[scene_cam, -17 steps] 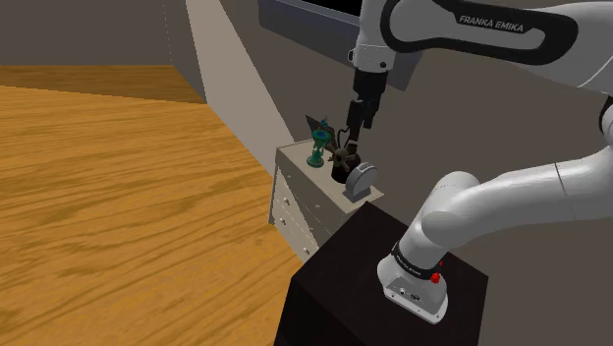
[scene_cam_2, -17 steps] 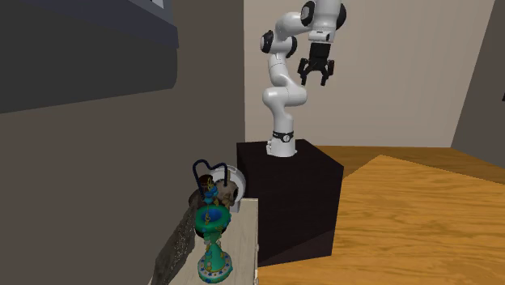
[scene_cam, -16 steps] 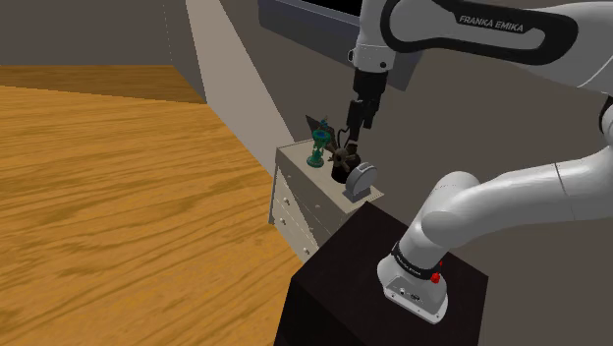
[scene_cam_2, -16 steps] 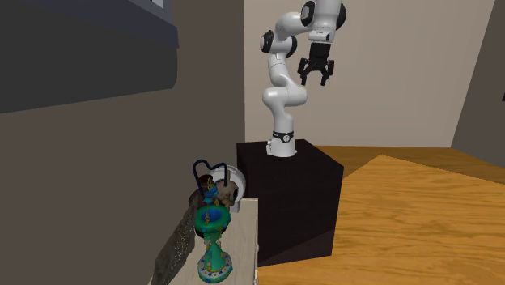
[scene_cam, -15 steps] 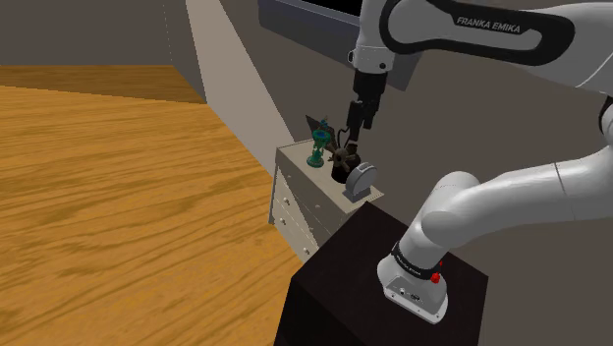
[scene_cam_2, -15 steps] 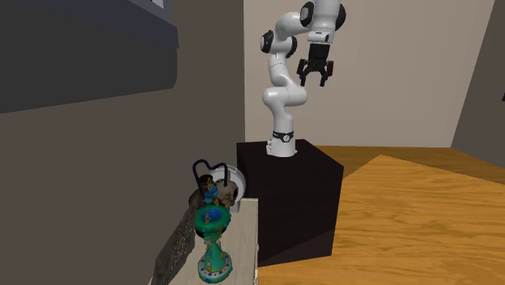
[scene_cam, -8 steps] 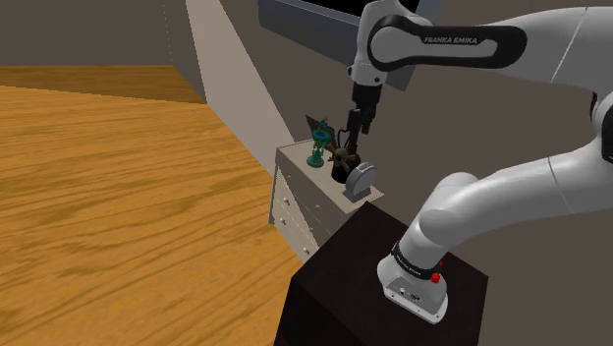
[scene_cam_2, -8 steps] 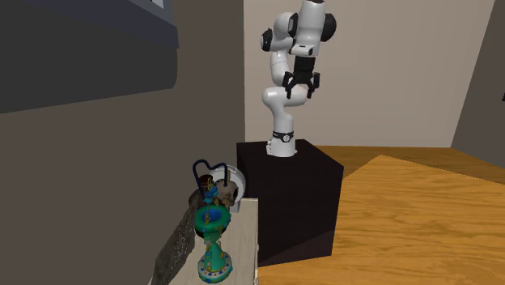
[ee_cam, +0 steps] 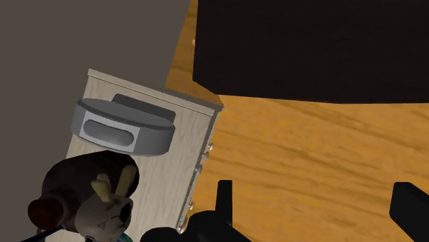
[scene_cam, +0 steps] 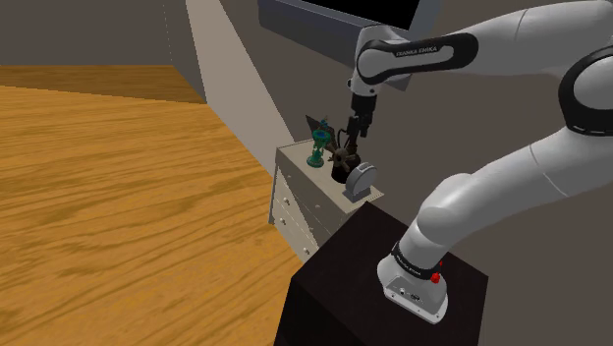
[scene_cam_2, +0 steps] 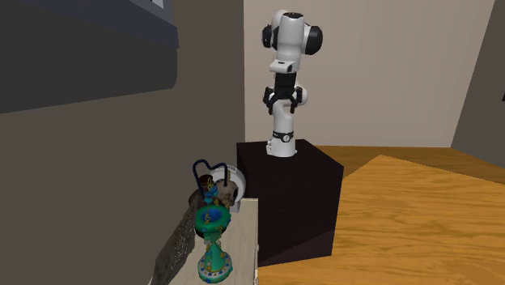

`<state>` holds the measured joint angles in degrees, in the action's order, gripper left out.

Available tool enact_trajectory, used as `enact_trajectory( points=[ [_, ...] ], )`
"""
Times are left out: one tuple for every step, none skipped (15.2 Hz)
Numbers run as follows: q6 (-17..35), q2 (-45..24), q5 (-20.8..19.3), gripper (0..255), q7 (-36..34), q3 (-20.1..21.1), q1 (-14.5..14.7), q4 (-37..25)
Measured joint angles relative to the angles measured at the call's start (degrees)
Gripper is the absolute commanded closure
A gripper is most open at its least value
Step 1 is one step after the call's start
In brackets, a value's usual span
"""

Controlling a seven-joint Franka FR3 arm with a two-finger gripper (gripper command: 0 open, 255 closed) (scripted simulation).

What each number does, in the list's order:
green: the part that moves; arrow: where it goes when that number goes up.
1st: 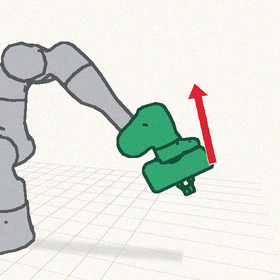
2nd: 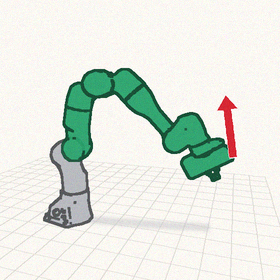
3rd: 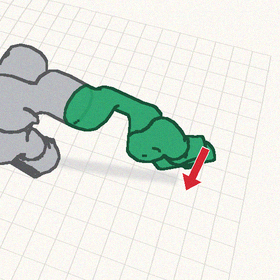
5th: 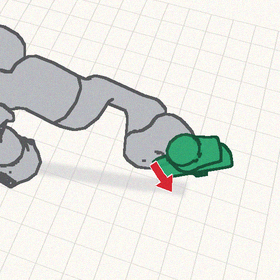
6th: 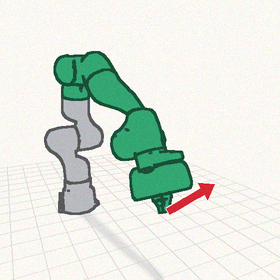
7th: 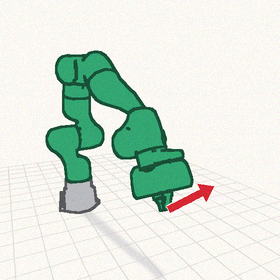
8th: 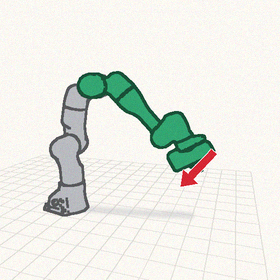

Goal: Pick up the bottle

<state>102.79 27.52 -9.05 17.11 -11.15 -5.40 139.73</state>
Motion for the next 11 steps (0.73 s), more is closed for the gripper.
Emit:
enact_trajectory(
  points=[
    [1.54,-1.98,-0.29,0,0.94,-0.96,-0.32,-0.37],
    [2.37,-2.88,-0.69,0,1.98,-1.87,-0.78,-0.38],
    [3.31,-4.15,-0.99,0,2.99,-2.77,-1.18,-0.68],
    [4.82,-6.66,-0.95,0,3.93,-3.67,-1.33,-1.62],
    [6.12,-8.49,-1.18,0,5.19,-4.74,-1.78,-2.09],
    [7.46,-10.24,-1.33,0,6.44,-5.77,-2.22,-2.45],
    [8.59,-12.2,-1.15,0,7.33,-6.48,-2.39,-3.19],
    [9.52,-14.13,-0.92,0,8.29,-7.18,-2.59,-4.09],
    [10.67,-16.34,-0.59,0,9.34,-7.92,-2.81,-5.02],
    [11.81,-18.94,-0.22,0,10.92,-8.93,-3.26,-6.39],
    [12.79,-20.99,0.18,0,12.15,-9.64,-3.6,-7.3]
  ],
)
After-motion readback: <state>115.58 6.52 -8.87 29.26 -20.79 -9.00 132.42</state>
